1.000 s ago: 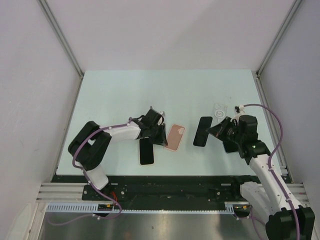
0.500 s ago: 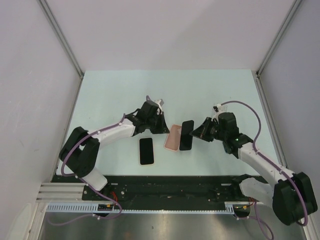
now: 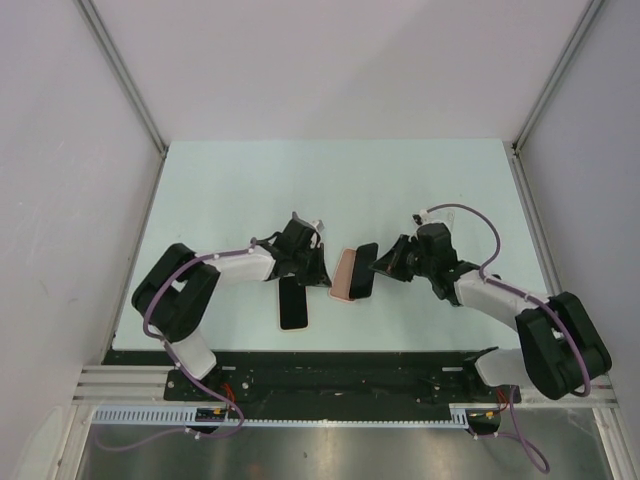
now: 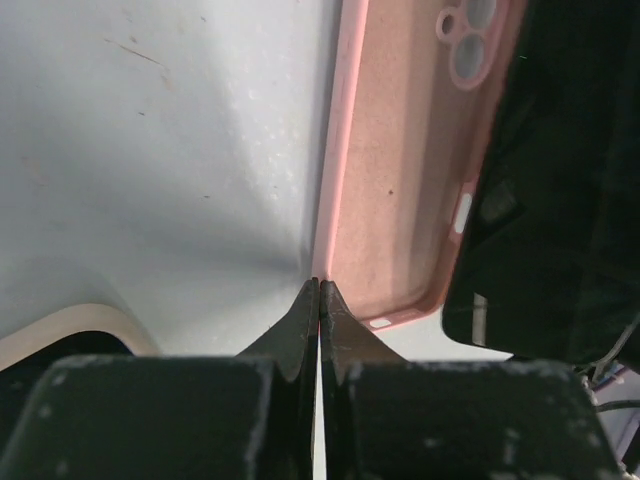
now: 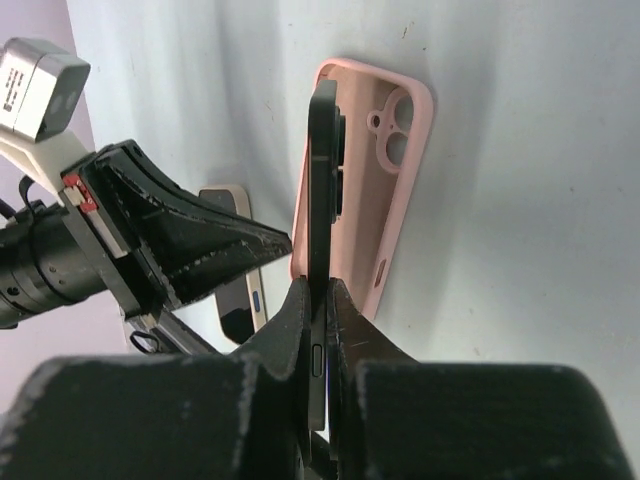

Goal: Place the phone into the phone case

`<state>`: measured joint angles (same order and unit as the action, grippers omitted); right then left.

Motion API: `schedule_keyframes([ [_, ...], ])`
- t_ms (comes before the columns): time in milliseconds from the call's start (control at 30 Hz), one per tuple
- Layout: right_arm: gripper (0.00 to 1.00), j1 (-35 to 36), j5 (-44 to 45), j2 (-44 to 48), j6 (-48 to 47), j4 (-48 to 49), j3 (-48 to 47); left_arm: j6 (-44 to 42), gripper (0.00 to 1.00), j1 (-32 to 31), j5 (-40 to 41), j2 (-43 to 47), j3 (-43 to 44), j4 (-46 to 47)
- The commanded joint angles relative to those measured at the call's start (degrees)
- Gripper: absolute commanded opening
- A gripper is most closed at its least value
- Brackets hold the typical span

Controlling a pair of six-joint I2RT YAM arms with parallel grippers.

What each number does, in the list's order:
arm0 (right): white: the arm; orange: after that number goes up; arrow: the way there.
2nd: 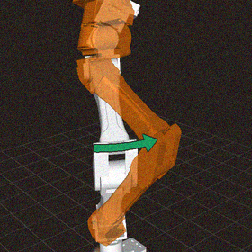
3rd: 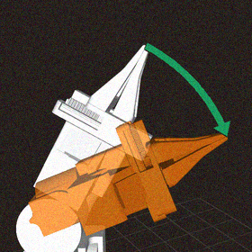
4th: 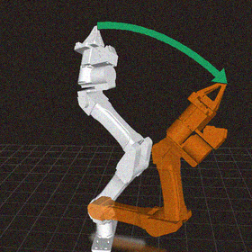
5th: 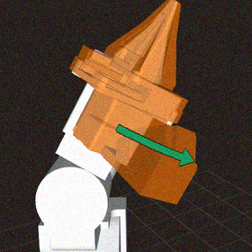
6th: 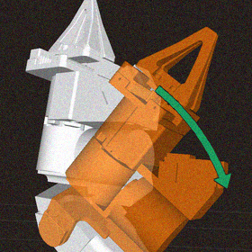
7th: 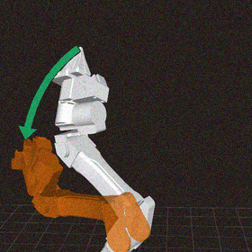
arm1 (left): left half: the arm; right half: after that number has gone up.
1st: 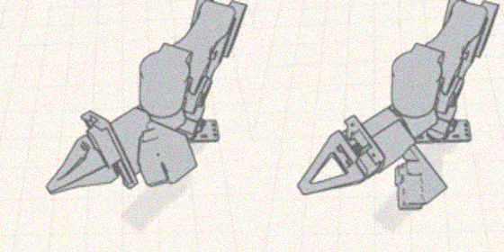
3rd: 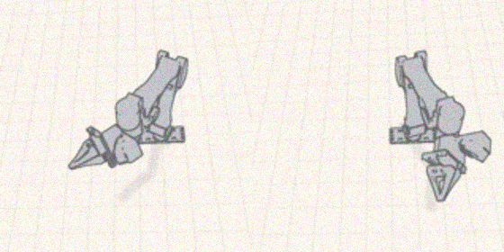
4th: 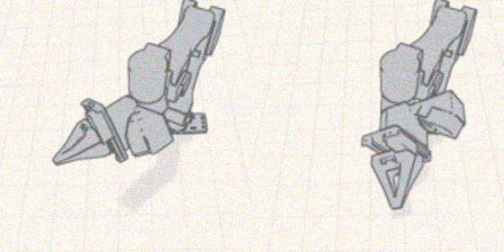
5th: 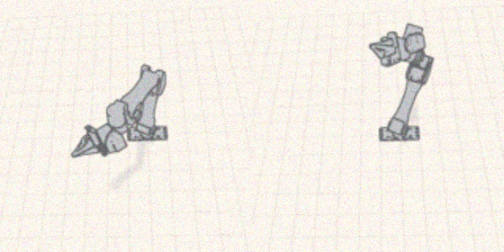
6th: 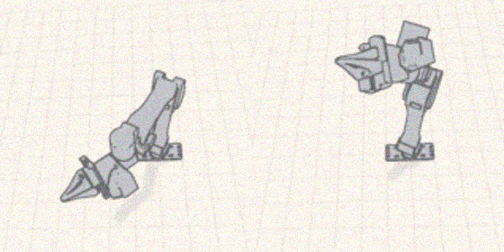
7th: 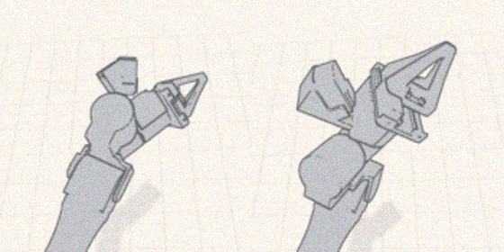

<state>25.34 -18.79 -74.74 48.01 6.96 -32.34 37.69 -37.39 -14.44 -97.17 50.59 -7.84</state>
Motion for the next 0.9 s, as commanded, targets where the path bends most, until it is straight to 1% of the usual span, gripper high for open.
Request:
schedule_keyframes([
  [0,0.00,-0.29,-3.01,-3.65,1.38,9.03,-0.80,2.73,0.00,-1.46,-3.58,-0.66,-1.54,5.72],
  [100,0.00,-0.21,-3.27,-6.64,0.60,9.64,-0.80,4.49,0.00,-2.43,-4.89,-0.74,-3.56,7.57],
  [133,0.00,-0.21,-3.80,-8.21,0.51,10.00,-0.80,4.84,0.00,-2.95,-4.99,-0.83,-3.83,10.01],
  [300,0.00,-0.64,-4.50,-11.30,-0.63,10.88,-0.80,6.78,0.01,-4.45,-6.30,-1.62,-4.97,11.70],
  [500,0.00,-1.44,-5.21,-12.89,-1.69,9.92,-0.71,7.66,0.00,-4.54,-7.09,0.66,-4.36,11.44],
  [667,0.00,-1.61,-6.08,-14.20,-2.13,11.14,-0.71,8.36,0.00,-5.06,-7.45,1.63,-3.83,11.09],
  [733,0.00,-1.79,-7.40,-15.43,-2.92,11.32,-0.80,6.70,0.00,-4.98,-5.53,1.98,-2.69,8.29],
  [767,0.00,-1.79,-8.01,-15.70,-3.27,11.67,-0.80,5.65,0.01,-4.98,-0.99,2.07,-1.82,5.58],
  [800,0.00,-1.96,-9.67,-16.05,-3.88,11.93,-0.80,4.25,0.00,-4.98,2.27,2.15,0.02,0.94],
  [867,0.00,-2.14,-10.91,-16.49,-5.38,12.20,-0.71,2.57,0.00,-4.10,5.11,1.72,1.52,-1.65],
])
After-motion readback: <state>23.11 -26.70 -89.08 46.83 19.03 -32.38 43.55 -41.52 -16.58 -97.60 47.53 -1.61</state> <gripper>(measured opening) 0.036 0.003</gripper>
